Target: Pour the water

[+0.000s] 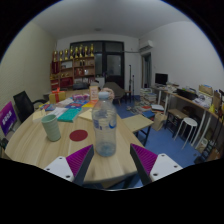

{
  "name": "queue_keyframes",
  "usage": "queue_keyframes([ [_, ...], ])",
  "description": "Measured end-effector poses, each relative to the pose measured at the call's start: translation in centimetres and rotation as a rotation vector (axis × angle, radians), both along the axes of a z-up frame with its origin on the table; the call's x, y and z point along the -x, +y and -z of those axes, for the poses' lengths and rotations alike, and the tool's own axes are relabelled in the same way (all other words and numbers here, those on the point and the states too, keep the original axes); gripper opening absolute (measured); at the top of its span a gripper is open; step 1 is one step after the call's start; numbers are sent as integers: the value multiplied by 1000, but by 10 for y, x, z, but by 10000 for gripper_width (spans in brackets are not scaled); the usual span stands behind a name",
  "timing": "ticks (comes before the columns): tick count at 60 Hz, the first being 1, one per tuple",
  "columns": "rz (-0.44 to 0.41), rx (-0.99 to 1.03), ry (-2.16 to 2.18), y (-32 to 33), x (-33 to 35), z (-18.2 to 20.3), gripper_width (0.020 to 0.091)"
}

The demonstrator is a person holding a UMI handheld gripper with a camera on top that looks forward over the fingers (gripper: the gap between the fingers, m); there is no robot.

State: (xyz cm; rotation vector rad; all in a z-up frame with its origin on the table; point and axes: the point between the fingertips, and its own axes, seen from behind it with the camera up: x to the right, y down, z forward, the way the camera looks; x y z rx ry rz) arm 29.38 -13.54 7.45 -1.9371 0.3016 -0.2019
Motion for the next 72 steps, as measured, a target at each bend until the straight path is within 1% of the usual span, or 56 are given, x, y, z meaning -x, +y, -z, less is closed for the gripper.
queue_keyframes([
  [10,-4,-54,17,70,7,19,817],
  [18,6,-89,-26,105,-12,15,816],
  [20,9,-97,-44,116,-8,14,815],
  [23,3,-95,-74,128,-11,12,801],
  [24,1,-88,-83,132,-12,13,819],
  [27,15,-46,-97,140,-19,19,576],
  [30,35,-42,-85,144,-19,20,570],
  [31,34,-37,-89,145,-18,20,545],
  [32,29,-33,-95,146,-16,19,543],
  [33,20,-27,-100,147,-14,20,549],
  [34,8,-23,-103,147,-11,20,516],
  [38,-38,4,-46,151,5,21,505],
  [39,-49,16,-27,151,9,22,482],
  [40,-56,26,-16,151,11,21,483],
  [41,-65,37,-12,151,13,19,462],
  [46,-90,76,-107,155,9,-6,435],
  [48,-108,86,-162,166,16,-12,435],
  [54,-199,146,-408,188,25,-56,434],
  [55,-233,164,-463,188,17,-73,431],
  [56,-242,159,-518,198,25,-63,432],
  [57,-265,171,-581,202,29,-69,434],
  [58,-299,198,-651,200,28,-90,435],
  [59,-316,196,-718,212,37,-80,433],
  [64,-429,266,-1119,236,54,-96,436],
  [65,-474,293,-1196,240,50,-115,432],
  [66,-469,301,-1273,240,58,-113,432],
  [67,-498,298,-1333,250,58,-104,436],
  [72,-625,359,-1633,261,78,-94,434],
])
